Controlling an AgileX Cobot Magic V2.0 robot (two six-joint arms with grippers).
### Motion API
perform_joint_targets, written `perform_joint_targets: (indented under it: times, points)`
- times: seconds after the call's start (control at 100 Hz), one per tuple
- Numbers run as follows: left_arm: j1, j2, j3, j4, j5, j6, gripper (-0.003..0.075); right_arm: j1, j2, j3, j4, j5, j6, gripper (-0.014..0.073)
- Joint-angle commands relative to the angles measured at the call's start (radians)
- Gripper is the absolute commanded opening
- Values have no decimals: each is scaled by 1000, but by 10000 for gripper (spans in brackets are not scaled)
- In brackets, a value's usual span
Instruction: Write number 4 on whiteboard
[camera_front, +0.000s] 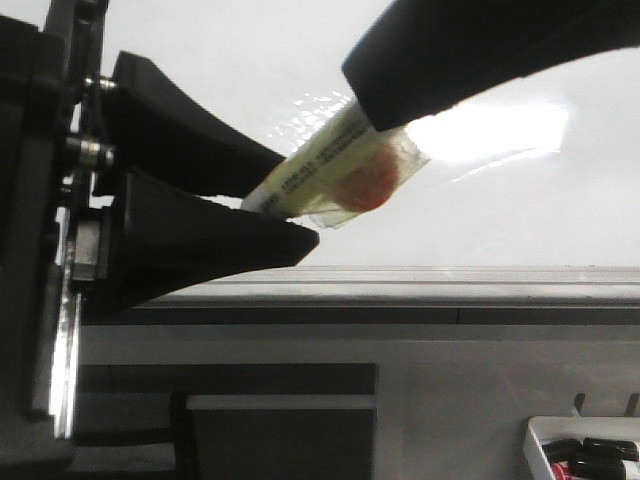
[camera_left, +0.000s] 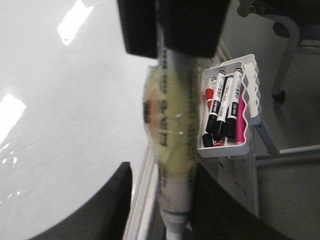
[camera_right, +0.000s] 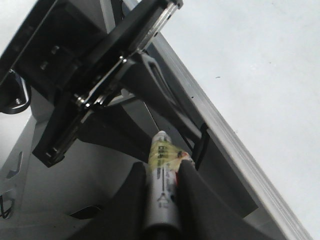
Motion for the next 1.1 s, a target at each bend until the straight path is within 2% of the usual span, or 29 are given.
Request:
perform_joint_targets:
  times: [0.0, 0.17, 0.36, 0.47, 0.69, 0.88, 1.09]
  points:
    - [-5, -32, -29, -92, -83, -2, 363, 5, -3, -35, 33, -68, -4, -62]
    - [-5, -93, -23, -167, -49, -2, 368, 5, 2, -35, 33, -87, -4, -62]
    - [0, -245, -18, -363, 168, -2, 368, 3, 2, -35, 33, -173, -4, -62]
    - [13, -333, -16, -395, 256, -2, 368, 3, 2, -35, 27, -258, -4, -62]
    - [64, -454, -14, -418, 267, -2, 368, -42, 32, -65, 13, -268, -2, -62]
    - [112, -463, -14, -458, 255, -2, 367, -133, 118, -149, 23, -260, -2, -62]
    - [115, -463, -14, -486, 208, -2, 367, -208, 223, -284, 24, -191, -2, -62]
